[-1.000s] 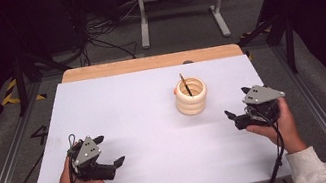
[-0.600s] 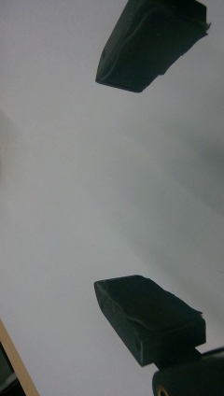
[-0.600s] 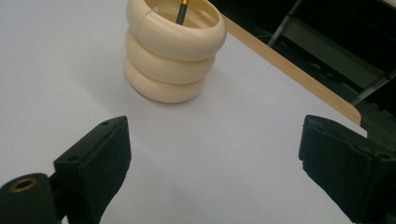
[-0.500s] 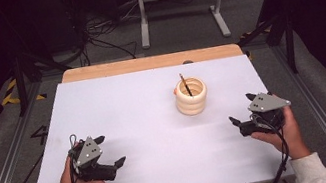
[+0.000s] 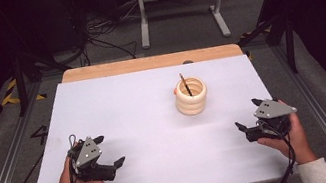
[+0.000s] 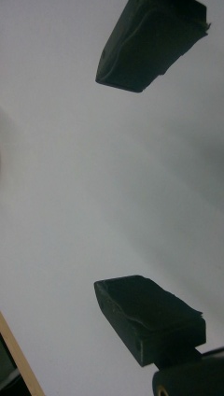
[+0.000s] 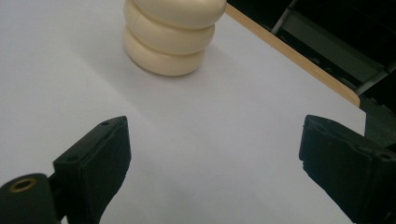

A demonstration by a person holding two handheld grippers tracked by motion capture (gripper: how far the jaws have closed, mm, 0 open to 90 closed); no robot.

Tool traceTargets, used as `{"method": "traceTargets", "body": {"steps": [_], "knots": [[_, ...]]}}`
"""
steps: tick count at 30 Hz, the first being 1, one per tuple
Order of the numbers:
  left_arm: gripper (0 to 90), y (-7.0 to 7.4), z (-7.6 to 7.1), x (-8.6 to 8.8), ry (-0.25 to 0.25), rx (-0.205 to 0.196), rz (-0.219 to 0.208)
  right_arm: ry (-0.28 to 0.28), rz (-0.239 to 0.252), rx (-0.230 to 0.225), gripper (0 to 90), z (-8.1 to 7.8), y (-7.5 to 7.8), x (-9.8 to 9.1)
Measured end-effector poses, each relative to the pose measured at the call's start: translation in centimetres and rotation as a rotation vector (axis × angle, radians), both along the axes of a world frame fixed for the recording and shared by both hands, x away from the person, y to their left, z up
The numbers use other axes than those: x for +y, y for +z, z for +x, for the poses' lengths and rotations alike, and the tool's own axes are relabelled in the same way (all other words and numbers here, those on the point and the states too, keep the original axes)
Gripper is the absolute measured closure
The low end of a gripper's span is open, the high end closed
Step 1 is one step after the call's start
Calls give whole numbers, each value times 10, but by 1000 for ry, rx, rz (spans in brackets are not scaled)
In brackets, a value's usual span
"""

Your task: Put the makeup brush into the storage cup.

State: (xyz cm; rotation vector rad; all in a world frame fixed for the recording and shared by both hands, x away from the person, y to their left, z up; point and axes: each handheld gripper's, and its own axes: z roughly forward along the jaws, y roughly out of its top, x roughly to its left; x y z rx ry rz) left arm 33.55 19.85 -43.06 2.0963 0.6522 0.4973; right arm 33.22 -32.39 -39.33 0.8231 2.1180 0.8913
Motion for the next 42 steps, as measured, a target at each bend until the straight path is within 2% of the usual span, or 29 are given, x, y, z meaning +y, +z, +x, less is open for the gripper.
{"method": "traceTargets", "body": {"steps": [3,9,20,30,36,42], "knots": [[49,1,0,1,0,-2,-2,13,18,-5,89,-5,0,-5],[49,2,0,2,7,-5,-3,12,13,-15,89,-11,-4,-13],[47,2,0,3,8,-3,-9,-4,6,-16,89,-18,-12,-24],[47,2,1,3,6,-2,-9,-19,28,-16,89,-25,-19,-39],[47,1,3,3,2,4,-8,-35,17,-14,89,-28,-24,-43],[47,2,3,3,5,3,-7,-41,40,-8,89,-29,-29,-46]]}}
